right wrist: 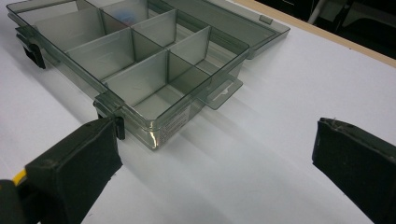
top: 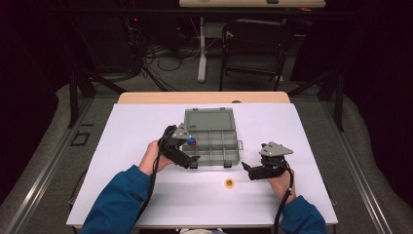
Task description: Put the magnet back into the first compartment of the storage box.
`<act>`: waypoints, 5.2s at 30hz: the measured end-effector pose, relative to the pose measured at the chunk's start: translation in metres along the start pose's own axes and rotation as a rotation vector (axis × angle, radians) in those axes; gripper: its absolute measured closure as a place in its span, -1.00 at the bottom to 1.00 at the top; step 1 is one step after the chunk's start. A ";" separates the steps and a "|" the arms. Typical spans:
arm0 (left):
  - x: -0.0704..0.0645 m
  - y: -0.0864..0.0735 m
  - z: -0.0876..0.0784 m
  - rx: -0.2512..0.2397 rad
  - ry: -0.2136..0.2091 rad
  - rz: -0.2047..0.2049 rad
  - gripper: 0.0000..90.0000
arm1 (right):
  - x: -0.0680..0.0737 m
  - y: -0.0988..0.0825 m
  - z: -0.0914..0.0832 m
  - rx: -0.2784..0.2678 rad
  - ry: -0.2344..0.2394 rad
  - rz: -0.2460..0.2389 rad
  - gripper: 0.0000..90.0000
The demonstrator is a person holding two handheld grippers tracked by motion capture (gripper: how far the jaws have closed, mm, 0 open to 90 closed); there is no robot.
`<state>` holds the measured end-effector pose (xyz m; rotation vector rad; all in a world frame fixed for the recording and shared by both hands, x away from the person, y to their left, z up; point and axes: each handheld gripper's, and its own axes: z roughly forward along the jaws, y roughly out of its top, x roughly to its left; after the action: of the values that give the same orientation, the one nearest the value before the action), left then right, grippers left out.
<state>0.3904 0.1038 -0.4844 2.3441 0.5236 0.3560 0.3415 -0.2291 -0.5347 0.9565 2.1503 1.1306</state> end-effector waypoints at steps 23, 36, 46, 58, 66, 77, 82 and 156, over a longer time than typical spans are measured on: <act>-0.043 -0.002 0.014 -0.013 -0.071 0.067 -1.00 | 0.000 0.000 0.000 -0.004 0.001 0.000 -1.00; -0.052 -0.002 0.017 -0.032 -0.093 0.080 -1.00 | 0.000 0.000 0.000 -0.004 0.003 0.000 -1.00; -0.062 0.002 0.024 -0.023 -0.120 0.104 -1.00 | 0.000 0.000 0.000 -0.006 0.002 0.001 -1.00; -0.075 0.004 0.038 -0.017 -0.161 0.125 -1.00 | 0.001 0.000 0.000 -0.007 0.002 0.001 -1.00; -0.082 0.005 0.047 0.001 -0.177 0.143 -1.00 | 0.000 0.000 0.000 -0.006 0.003 0.001 -1.00; -0.092 0.008 0.060 0.023 -0.200 0.158 -1.00 | 0.000 0.000 0.000 -0.005 0.003 0.001 -1.00; -0.097 0.010 0.064 0.036 -0.213 0.168 -0.85 | 0.001 0.000 0.000 -0.003 0.003 0.000 -1.00; -0.078 0.003 0.059 0.029 -0.214 0.137 0.37 | 0.000 0.000 0.000 -0.002 0.001 -0.008 -1.00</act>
<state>0.3459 0.0320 -0.5334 2.4159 0.2679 0.1583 0.3416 -0.2285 -0.5350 0.9464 2.1520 1.1295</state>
